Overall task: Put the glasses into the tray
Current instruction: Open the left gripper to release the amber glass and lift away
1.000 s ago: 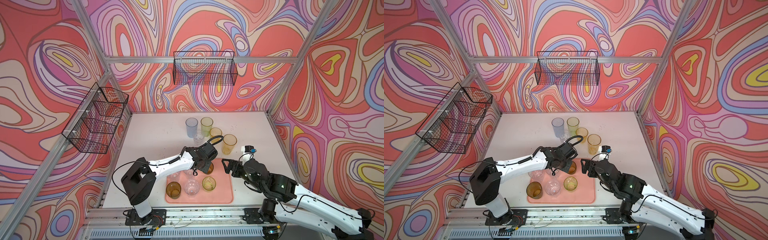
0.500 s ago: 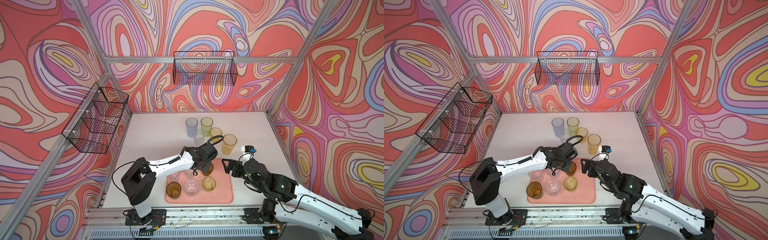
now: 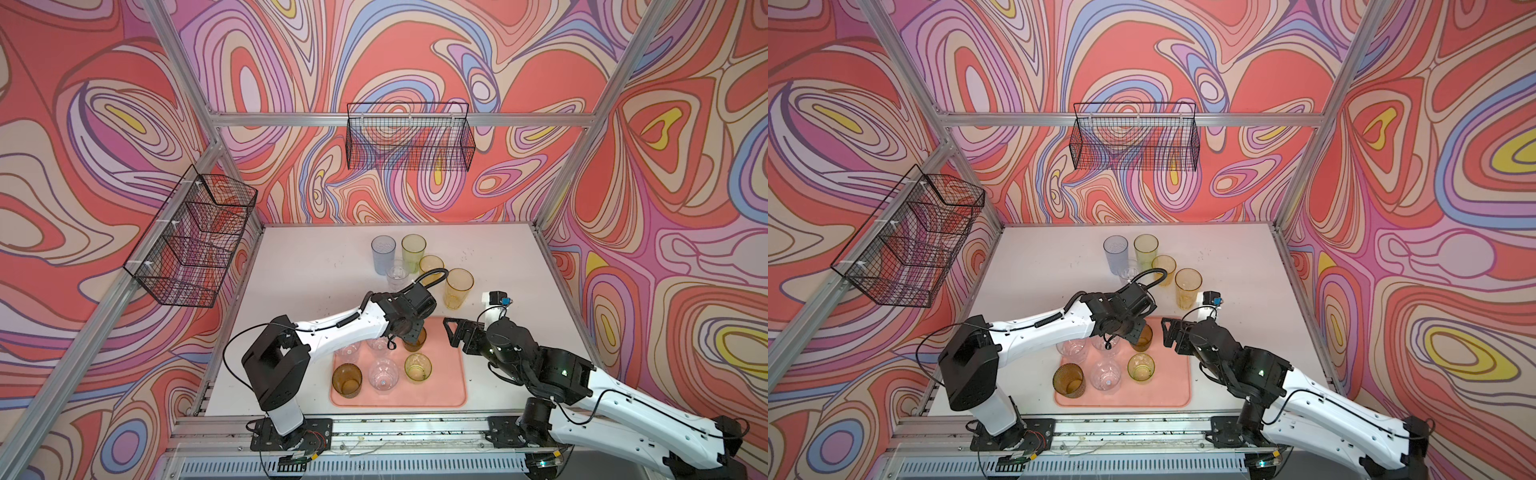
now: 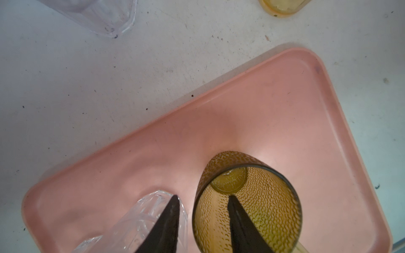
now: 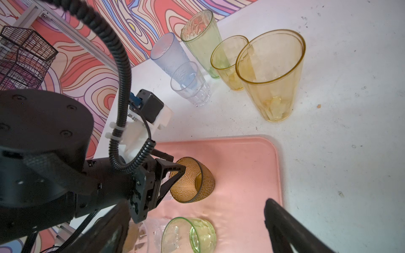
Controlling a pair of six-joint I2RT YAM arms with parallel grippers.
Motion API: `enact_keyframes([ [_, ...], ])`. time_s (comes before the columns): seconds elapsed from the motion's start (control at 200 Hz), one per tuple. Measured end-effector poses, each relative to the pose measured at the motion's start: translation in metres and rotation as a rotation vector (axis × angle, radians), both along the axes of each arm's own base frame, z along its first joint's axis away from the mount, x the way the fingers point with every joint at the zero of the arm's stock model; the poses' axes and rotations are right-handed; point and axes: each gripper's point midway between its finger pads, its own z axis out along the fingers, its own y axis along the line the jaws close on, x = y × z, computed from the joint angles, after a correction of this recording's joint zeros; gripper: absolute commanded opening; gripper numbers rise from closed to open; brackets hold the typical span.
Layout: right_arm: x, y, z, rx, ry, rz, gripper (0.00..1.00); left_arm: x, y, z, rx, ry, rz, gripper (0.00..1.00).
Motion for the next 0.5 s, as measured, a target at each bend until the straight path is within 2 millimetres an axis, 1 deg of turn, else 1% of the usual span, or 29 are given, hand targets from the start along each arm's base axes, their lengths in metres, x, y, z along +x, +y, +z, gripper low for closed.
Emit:
enact_keyframes([
  [0.14, 0.001, 0.001, -0.003, -0.008, 0.006, 0.000, 0.98, 0.004, 0.000, 0.011, -0.005, -0.030, 0.000, 0.60],
  [0.22, 0.001, 0.002, -0.005, -0.015, 0.012, 0.001, 0.98, 0.007, 0.000, 0.018, -0.005, -0.051, 0.000, 0.71],
  [0.346, 0.002, 0.004, -0.007, -0.026, 0.021, 0.004, 0.98, 0.011, 0.003, 0.027, -0.002, -0.081, 0.005, 0.82],
  [0.436, 0.002, 0.009, -0.001, -0.022, 0.025, 0.015, 0.98, 0.012, 0.006, 0.034, -0.001, -0.100, 0.010, 0.89],
  [0.496, 0.003, 0.011, 0.007, -0.012, 0.020, 0.023, 0.98, 0.013, 0.007, 0.039, -0.009, -0.111, 0.016, 0.92],
])
